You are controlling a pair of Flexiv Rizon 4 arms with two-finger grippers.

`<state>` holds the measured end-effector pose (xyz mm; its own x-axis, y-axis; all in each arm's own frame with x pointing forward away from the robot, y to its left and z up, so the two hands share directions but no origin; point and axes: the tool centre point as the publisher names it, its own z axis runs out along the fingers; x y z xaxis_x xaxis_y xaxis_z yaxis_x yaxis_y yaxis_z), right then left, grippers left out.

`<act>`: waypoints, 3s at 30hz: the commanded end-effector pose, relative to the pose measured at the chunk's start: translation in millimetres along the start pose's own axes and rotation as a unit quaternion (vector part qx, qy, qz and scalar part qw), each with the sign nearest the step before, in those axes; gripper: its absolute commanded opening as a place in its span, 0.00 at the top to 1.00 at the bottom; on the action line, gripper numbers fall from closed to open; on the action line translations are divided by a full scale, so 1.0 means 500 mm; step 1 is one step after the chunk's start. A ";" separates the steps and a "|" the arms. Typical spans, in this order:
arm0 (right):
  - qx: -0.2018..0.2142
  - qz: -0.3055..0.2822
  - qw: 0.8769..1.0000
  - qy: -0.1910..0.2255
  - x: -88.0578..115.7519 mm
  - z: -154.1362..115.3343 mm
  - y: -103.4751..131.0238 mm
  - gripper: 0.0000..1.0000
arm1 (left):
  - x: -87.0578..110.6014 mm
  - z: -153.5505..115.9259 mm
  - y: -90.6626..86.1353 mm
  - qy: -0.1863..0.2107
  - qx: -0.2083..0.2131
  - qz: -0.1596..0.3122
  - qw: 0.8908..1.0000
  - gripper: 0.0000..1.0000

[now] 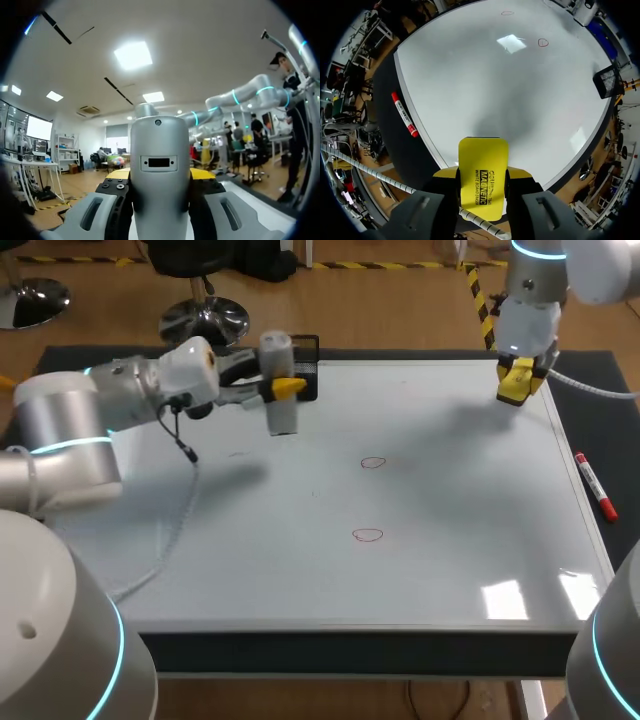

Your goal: Pick up the inspection probe, press it on each red-marked spot on the whiteboard one by one, put down the probe, pick up the eraser, and wipe off all the red marks.

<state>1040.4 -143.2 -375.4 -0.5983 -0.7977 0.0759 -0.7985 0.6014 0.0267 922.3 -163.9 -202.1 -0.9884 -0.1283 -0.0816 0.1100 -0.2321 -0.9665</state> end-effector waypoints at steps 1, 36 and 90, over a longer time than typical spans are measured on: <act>0.000 -0.001 1.000 0.002 -0.001 -0.002 -0.002 1.00 | -0.005 0.071 0.017 0.032 0.002 -0.011 0.999 1.00; 0.000 -0.001 1.000 0.002 -0.001 -0.002 -0.002 1.00 | 0.082 0.272 0.181 0.135 -0.011 -0.079 0.988 1.00; 0.000 -0.001 1.000 0.002 -0.001 -0.002 -0.002 1.00 | 0.074 0.248 0.257 0.116 -0.085 -0.069 0.987 1.00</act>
<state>1040.2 -143.3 -375.5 -0.5983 -0.7978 0.0753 -0.7985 0.6014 0.0270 914.8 -318.7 -299.6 -0.9920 0.1249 0.0177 -0.0262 -0.0669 -0.9974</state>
